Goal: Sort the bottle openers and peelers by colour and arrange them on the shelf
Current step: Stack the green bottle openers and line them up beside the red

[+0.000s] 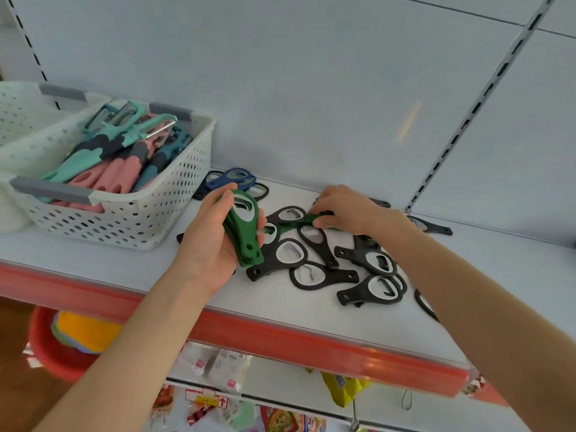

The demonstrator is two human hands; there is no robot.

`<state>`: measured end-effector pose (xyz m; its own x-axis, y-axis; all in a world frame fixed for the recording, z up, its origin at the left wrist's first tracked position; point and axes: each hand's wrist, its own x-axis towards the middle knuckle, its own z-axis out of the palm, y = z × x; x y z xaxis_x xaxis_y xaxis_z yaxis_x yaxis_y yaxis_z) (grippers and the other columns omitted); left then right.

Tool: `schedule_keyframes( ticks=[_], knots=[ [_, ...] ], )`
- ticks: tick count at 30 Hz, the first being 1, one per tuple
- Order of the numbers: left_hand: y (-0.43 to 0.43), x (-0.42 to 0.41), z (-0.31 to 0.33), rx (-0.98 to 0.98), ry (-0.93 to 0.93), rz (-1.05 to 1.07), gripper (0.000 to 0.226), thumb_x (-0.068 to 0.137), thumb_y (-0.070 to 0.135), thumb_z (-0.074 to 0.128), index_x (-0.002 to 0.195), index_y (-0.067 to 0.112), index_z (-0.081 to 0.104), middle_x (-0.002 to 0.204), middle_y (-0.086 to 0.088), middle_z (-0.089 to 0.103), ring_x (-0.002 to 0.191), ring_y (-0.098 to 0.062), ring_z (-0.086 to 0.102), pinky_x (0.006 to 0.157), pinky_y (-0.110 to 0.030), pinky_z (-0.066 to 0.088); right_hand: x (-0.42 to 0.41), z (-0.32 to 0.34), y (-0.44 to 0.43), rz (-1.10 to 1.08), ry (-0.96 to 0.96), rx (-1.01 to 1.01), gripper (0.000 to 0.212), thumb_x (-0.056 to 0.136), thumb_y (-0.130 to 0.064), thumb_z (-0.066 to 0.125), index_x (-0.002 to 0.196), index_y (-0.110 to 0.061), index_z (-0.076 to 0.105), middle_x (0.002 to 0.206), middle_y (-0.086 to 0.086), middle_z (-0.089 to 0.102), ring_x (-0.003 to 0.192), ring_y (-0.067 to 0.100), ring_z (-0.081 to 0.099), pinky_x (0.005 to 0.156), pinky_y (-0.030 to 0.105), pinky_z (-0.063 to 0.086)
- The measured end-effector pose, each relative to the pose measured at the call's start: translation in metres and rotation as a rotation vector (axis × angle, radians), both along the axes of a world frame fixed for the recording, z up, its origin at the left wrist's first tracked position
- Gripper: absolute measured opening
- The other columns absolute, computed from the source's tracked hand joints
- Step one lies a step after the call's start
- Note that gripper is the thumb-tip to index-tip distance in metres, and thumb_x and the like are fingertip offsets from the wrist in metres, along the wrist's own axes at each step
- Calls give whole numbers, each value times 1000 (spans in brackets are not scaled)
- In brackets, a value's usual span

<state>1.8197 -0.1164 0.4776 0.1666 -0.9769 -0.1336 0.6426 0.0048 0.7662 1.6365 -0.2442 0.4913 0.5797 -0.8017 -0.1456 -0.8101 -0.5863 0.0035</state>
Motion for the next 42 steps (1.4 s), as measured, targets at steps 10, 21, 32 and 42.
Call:
schedule_keyframes(
  ticks=[10,21,32,42],
  knots=[
    [2,-11,-2,36,17,-17,12,97,23,41,98,25,53,87,-9,58,65,-20,61,62,-32,50,-2,23,10,-118,-578,-77,15,81,-27,68,83,-16,59,82,-3,56,78,13,51,70,24,38],
    [2,-11,-4,-26,106,-73,32,96,33,42,105,10,61,92,-7,68,76,-16,68,65,-28,57,40,20,84,343,-866,-6,20,83,-8,62,103,-6,64,91,2,69,79,19,66,76,33,53],
    [19,10,-3,-9,65,19,25,87,31,53,103,12,52,85,-10,63,70,-19,67,64,-31,57,50,-5,9,-90,-266,49,33,92,-24,51,122,-10,55,126,8,57,115,25,52,97,31,40],
    [20,14,2,-9,-43,41,22,92,5,48,101,24,56,105,-15,60,69,-23,68,63,-35,56,25,8,0,-321,-999,123,13,82,-3,63,94,-3,67,71,1,63,56,-2,57,62,14,49]
  ],
)
